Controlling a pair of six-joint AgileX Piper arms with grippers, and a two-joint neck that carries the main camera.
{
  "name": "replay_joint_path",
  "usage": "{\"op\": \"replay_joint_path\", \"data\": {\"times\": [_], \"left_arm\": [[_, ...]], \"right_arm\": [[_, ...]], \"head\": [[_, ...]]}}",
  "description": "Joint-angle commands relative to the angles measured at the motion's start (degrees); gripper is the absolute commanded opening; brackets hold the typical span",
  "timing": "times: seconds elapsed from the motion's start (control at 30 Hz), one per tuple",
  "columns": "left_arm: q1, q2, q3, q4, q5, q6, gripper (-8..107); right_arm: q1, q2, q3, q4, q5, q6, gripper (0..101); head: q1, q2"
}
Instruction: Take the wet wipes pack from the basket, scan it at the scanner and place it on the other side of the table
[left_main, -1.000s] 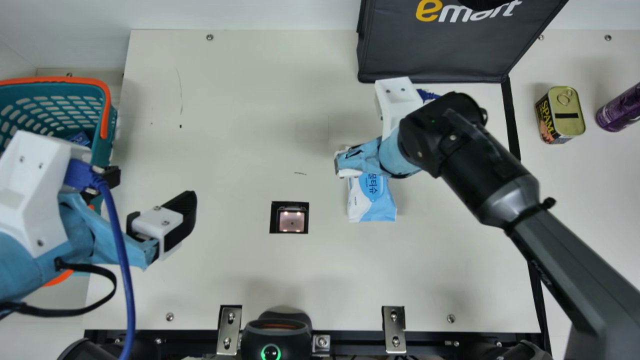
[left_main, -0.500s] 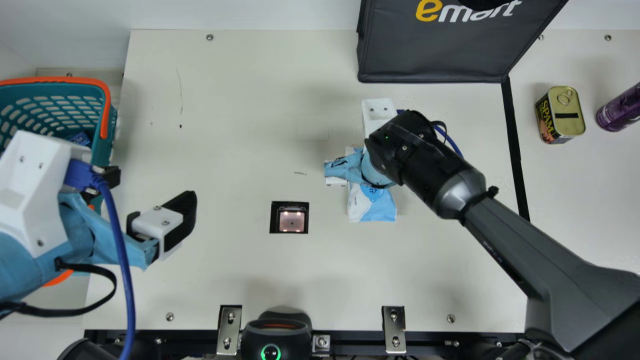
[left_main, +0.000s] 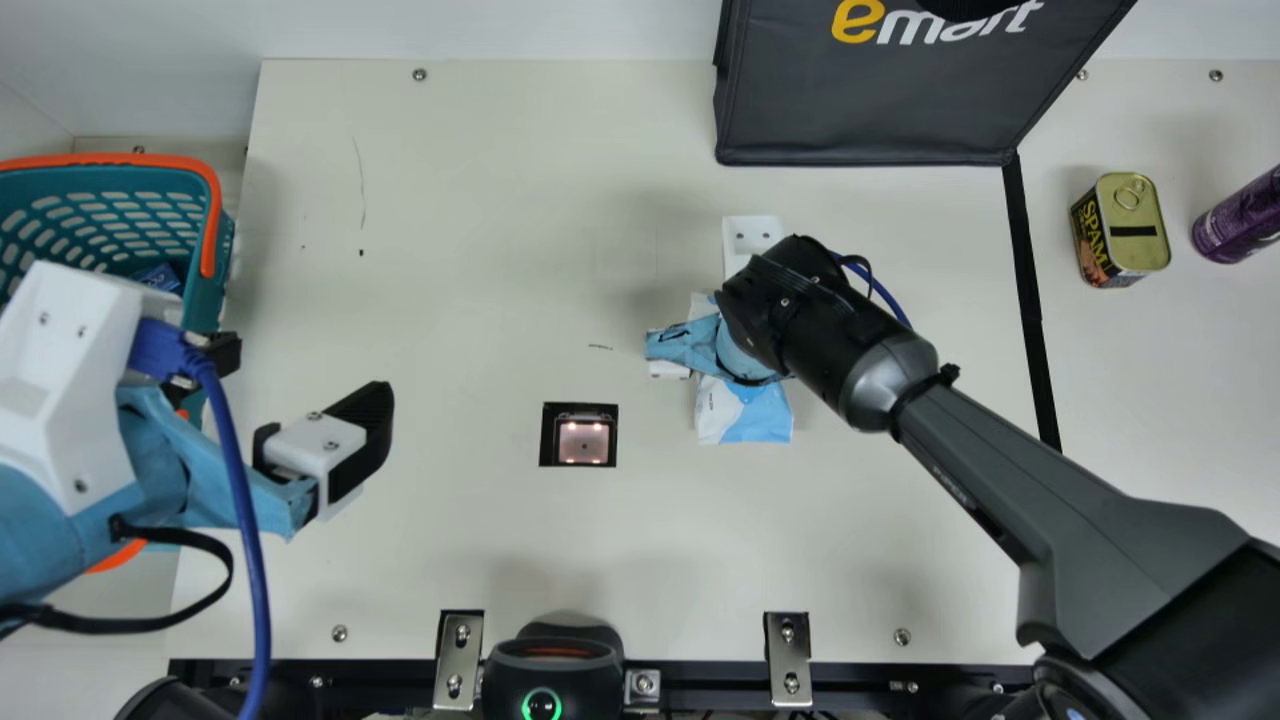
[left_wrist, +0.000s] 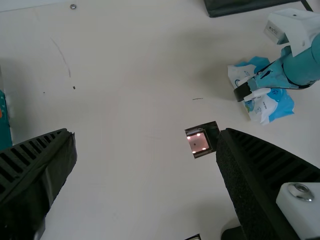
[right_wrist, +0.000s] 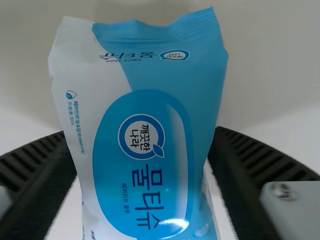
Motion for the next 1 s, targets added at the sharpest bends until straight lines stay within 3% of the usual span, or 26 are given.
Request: {"op": "replay_joint_path", "data": {"times": [0.0,0.27,0.73,0.97], "left_arm": [[0.0,0.0,0.0,0.0,0.0,0.0,90],[0.0,0.0,0.0,0.0,0.0,0.0,90],[0.0,0.0,0.0,0.0,0.0,0.0,90],[0.0,0.0,0.0,0.0,0.0,0.0,90]], "right_arm": [[0.1,0.2,0.0,-0.1,0.0,0.0,55],[0.9,-0.8,0.0,-1.3,0.9,-1.1,2],[-0.7,-6.9,-4.0,0.9,7.7,-10.3,0],[-3.7,-9.5,-4.6,3.2,8.2,-15.2,0]], "head": [[-1.7,0.1],[-1.7,0.1],[-1.7,0.1],[-1.7,-9.3]]}}
